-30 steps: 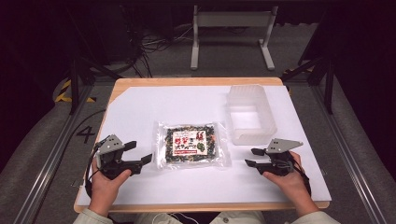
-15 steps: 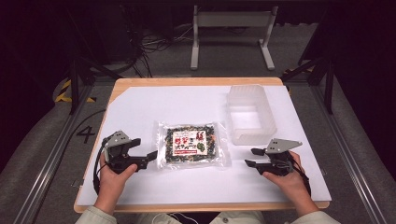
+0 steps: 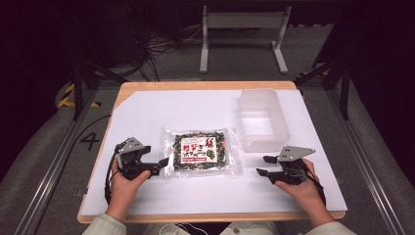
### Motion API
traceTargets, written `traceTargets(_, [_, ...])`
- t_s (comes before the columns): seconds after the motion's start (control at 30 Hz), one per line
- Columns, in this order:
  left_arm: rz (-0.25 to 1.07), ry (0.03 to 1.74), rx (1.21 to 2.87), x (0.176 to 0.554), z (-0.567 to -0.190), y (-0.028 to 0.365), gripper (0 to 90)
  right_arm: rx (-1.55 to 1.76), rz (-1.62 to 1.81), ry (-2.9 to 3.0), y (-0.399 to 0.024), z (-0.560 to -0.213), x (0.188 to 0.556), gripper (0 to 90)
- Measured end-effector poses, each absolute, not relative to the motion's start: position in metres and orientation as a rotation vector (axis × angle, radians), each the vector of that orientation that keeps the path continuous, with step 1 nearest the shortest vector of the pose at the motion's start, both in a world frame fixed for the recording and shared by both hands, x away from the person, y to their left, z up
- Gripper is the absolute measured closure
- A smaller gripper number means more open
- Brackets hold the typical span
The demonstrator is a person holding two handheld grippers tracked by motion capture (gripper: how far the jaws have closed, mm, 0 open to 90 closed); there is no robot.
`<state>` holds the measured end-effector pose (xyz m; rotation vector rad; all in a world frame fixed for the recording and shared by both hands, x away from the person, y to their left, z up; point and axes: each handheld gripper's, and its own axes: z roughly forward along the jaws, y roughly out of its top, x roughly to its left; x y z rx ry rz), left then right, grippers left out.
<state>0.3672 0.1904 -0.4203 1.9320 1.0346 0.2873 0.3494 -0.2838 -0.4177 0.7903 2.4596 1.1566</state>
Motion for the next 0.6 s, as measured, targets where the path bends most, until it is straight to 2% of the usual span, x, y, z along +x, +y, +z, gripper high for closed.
traceTargets(0.6, [0.213, 1.058, 2.044, 0.373, -0.439, 0.174, 14.3, 0.765, 1.141, 2.49, -0.28, -0.42, 0.35, 42.6])
